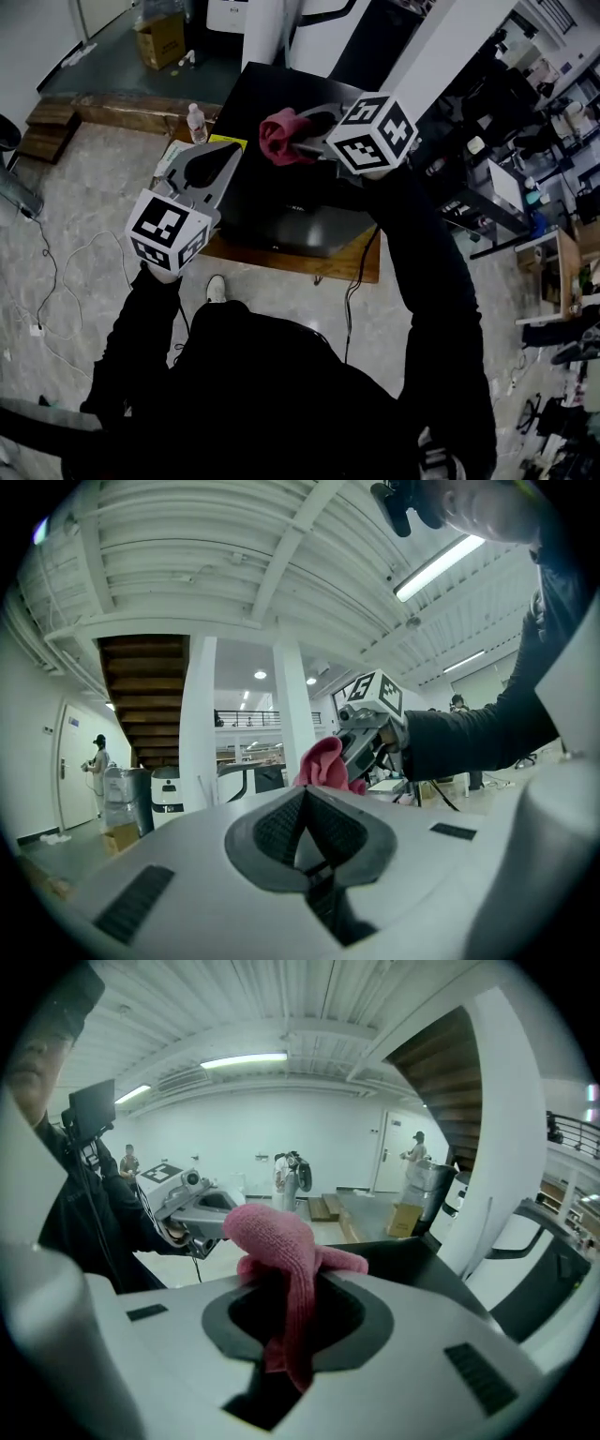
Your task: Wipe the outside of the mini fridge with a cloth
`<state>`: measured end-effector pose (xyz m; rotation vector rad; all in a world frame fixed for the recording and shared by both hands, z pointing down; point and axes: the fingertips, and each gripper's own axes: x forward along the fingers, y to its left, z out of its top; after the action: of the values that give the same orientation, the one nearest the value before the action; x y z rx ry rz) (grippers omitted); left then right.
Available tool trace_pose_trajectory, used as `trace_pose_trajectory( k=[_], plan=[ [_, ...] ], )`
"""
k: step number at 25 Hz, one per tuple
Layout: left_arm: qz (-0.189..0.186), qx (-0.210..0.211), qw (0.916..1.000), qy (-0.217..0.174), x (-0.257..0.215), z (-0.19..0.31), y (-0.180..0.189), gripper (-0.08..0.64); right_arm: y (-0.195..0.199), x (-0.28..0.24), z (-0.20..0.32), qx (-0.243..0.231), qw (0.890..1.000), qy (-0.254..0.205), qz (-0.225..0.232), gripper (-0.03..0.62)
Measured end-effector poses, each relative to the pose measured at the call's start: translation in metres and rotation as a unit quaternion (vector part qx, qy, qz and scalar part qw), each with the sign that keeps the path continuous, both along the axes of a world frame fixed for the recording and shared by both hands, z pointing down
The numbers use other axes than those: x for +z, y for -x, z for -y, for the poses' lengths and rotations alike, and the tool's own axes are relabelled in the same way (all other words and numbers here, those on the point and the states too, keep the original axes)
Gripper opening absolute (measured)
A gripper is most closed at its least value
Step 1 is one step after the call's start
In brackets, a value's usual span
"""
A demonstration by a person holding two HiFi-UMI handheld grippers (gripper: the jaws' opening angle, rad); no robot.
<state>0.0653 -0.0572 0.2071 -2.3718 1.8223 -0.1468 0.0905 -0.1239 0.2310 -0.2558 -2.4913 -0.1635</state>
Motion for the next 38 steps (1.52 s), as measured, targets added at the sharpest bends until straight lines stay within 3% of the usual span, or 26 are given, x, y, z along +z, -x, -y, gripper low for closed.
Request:
trace_pose_trajectory(
  k=[6,12,22,28,32,38],
  plan=[
    [-0.024,0.072,0.9969,-0.022,-0.034,0.041,-0.058,0.002,-0.062,-0.038,0.061,0.082,0.996,-0.017,0.022,0.078],
    [-0.027,0.112,0.9930,-0.025,-0.046,0.109,-0.080,0.002,-0.083,-0.034,0.142,0.147,0.989,-0.002,0.014,0.079],
    [-0.041,0.148,0.9881,0.001,-0.020,0.219,-0.082,0.002,-0.067,0.021,0.306,0.215,0.975,0.018,-0.045,0.080],
    [-0.062,0.164,0.9843,0.018,-0.004,0.254,-0.072,0.002,-0.056,0.085,0.391,0.265,0.957,0.036,-0.116,0.080],
    [-0.065,0.165,0.9840,0.020,-0.001,0.261,-0.070,0.002,-0.057,0.103,0.411,0.267,0.954,0.019,-0.138,0.080],
    [-0.063,0.157,0.9852,0.028,0.012,0.257,-0.079,0.002,-0.065,0.108,0.394,0.254,0.956,-0.001,-0.145,0.074]
  ],
)
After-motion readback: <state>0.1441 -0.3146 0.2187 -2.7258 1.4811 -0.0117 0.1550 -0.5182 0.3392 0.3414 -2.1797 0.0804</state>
